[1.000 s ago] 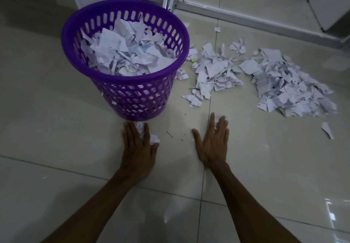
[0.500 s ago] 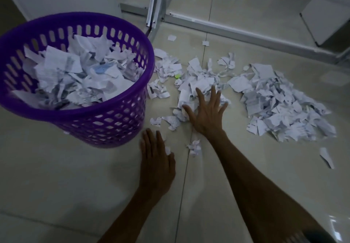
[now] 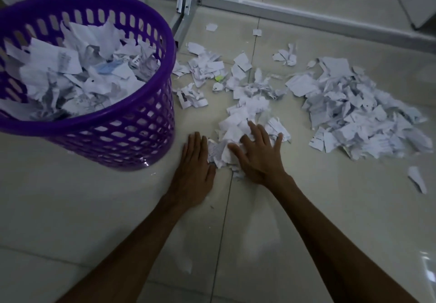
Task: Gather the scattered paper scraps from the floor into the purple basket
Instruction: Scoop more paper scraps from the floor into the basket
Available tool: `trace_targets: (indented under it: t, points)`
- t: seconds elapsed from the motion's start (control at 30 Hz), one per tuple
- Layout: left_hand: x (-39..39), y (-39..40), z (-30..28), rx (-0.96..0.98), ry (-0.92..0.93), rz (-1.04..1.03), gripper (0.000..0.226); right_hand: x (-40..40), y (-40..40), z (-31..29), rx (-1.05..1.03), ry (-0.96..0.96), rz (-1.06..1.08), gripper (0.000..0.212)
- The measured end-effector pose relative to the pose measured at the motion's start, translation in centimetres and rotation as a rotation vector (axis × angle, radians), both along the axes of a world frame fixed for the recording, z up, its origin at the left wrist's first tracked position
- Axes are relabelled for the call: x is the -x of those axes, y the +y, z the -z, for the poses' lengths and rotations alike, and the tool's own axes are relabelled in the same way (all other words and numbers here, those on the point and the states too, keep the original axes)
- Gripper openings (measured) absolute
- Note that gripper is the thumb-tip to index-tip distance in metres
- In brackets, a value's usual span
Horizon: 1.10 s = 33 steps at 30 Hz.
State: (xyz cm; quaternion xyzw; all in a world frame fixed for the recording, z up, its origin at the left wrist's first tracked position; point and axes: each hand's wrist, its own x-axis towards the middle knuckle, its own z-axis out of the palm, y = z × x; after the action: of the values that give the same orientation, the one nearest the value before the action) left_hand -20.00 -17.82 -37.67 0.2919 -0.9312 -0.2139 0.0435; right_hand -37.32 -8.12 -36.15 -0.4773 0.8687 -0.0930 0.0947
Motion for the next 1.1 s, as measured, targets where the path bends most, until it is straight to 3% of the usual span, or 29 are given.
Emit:
trace_targets:
  t: [0.17,0.27,0.33,0.43,0.5,0.67,0.77,0.9,0.93,1.1]
  points:
    - [-1.2,1.9,-0.1,-0.103,0.071,0.035,0.062,-3.3,5.2,-0.5,0.164,-0.054,-0.027,0.053]
    - [-2.2,2.6,-0.6,-0.365,0.250,-0.120,0.057,-3.4,7.2,-1.7,0.472,-0.071,0.057,0.044]
    - [-2.5,2.6,-1.1,-0.531,0.362,-0.271,0.055,-2.9,7.6,-2.3,0.560,-0.040,0.165,0.054]
    - [-2.3,2.8,-2.2,-0.690,0.489,-0.378,0.053,-1.9,7.0,-3.0,0.370,-0.260,0.300,0.096]
    - [-1.8,3.2,-2.5,-0.808,0.554,-0.417,0.052,-1.4,6.3,-3.1,0.196,-0.405,0.321,0.112]
    - [0.1,3.4,-2.7,-0.760,0.474,-0.403,0.059,-2.1,4.0,-2.5,0.000,-0.222,0.180,0.114]
    - [0.6,2.9,-2.8,-0.691,0.445,-0.359,0.052,-3.0,3.1,-1.8,0.076,-0.181,0.143,0.094]
    - [0.8,2.4,-3.1,-0.617,0.447,-0.307,0.036,-4.3,1.8,-1.8,0.289,-0.109,0.041,0.016]
    - [0.9,2.3,-3.2,-0.626,0.443,-0.306,0.033,-4.6,1.6,-1.9,0.367,-0.122,0.049,0.008]
    - [1.3,2.1,-3.8,-0.682,0.452,-0.336,0.027,-5.1,1.7,-1.9,0.443,-0.315,0.243,0.017]
